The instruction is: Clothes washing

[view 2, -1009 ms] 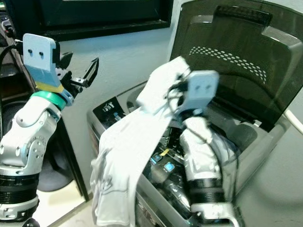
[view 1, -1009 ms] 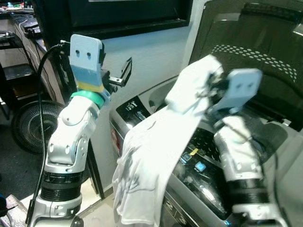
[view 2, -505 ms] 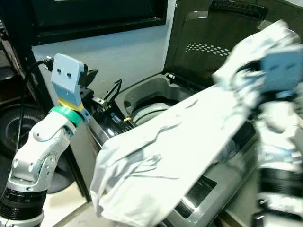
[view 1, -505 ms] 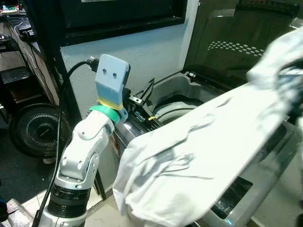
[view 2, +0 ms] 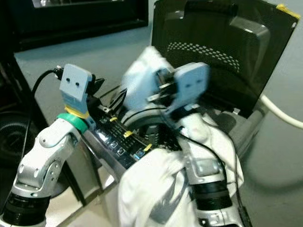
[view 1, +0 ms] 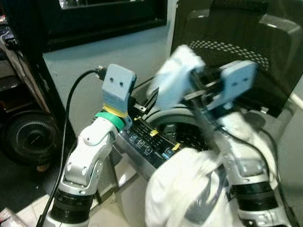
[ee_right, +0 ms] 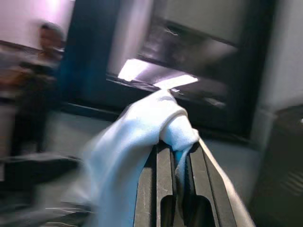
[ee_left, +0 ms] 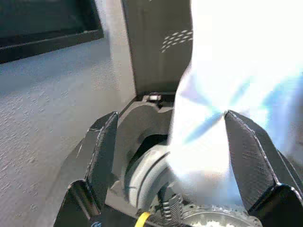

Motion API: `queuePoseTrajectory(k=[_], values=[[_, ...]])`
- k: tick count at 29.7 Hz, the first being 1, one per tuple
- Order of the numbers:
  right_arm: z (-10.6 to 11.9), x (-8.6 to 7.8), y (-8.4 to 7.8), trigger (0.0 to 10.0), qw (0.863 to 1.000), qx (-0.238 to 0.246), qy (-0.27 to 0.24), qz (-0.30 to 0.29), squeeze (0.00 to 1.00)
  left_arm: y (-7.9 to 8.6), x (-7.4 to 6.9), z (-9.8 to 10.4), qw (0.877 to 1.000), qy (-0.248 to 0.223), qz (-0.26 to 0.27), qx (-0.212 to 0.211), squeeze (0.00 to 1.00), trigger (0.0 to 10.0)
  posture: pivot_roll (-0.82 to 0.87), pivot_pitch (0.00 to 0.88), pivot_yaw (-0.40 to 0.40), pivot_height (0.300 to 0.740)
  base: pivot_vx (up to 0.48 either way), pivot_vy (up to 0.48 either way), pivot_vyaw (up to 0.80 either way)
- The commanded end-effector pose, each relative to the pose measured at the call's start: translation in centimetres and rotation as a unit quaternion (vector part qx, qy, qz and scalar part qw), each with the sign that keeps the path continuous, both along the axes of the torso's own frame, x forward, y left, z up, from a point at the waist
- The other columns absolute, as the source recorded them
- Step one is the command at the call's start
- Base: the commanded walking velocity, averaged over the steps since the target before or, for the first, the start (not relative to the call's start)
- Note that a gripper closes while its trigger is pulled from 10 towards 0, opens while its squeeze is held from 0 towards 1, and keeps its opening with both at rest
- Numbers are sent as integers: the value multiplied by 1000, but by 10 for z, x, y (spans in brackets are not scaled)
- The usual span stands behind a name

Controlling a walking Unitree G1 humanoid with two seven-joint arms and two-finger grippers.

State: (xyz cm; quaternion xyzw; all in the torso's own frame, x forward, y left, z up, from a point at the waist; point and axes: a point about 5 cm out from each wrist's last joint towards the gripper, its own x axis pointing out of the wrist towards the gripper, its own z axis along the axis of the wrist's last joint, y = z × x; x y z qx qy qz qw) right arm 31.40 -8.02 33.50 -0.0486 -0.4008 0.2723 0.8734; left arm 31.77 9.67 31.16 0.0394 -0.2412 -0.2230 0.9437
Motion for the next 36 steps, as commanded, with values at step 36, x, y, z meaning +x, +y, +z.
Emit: queuePoseTrajectory(k=[36], values=[[49, 2, -18, 10000, 985, 157, 18, 67, 0, -13, 2, -59, 976, 139, -151, 76, 0, 10000, -46, 60, 89, 740, 0, 0, 0]])
